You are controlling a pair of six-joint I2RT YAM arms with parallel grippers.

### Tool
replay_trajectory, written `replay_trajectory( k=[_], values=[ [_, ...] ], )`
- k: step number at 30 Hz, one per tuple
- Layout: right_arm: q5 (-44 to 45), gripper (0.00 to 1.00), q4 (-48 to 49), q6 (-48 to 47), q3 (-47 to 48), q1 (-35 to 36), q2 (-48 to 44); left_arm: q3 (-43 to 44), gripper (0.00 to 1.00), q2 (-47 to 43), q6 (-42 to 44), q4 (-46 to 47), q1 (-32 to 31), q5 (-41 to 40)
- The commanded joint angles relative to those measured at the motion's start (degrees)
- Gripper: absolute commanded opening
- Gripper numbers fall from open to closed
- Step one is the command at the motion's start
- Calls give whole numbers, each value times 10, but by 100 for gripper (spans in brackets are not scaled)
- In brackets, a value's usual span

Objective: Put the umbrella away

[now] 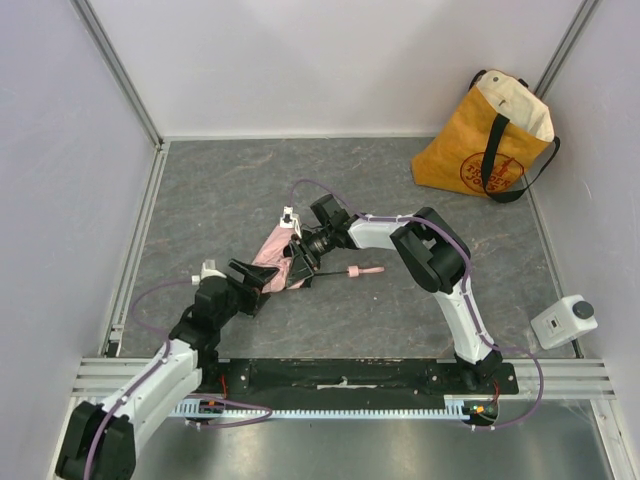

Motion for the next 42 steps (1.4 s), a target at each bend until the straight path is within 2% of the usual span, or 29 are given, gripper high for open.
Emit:
replay_trajectory(
  k=[1,4,7,11,12,14,20,21,24,26,27,29,30,32,34,38,42],
  values=[
    [121,0,-215,32,-71,22,82,-11,99,-42,-102,-45,-1,-86],
    [122,0,-213,34,-70,22,80,9,99,-5,-125,-51,-2,-99],
    [126,0,-213,36,-67,23,76,41,99,80,-130,-58,-2,-87],
    [132,0,-216,35,-69,27,71,48,96,149,-119,-2,-2,-107],
    [136,0,-216,34,-69,27,69,48,92,158,-111,10,-2,-111],
    [139,0,-221,30,-70,27,68,53,74,172,-97,13,-2,-109],
    [153,0,-229,22,-63,28,55,23,54,171,-74,22,-1,-126],
    [157,0,-229,23,-63,29,54,19,47,174,-62,30,-2,-128],
    [182,0,-228,18,-69,37,41,36,16,197,-16,36,-2,-114],
    [219,1,-221,22,-77,44,26,50,7,211,-8,19,-2,-103],
    [246,4,-214,26,-79,46,13,56,2,219,-6,10,-2,-97],
    [278,11,-189,38,-96,51,-16,67,1,228,-8,-13,-2,-87],
    [292,20,-177,45,-106,54,-28,77,2,233,-10,-35,-2,-84],
    [332,30,-157,57,-114,61,-54,95,2,244,-11,-66,-1,-79],
    [380,47,-142,61,-121,74,-89,117,2,257,-9,-114,-2,-74],
    [512,75,-132,56,-130,109,-160,153,2,283,-3,-171,-2,-67],
    [622,96,-123,50,-151,140,-243,177,2,298,6,-210,-1,-67]
  ],
)
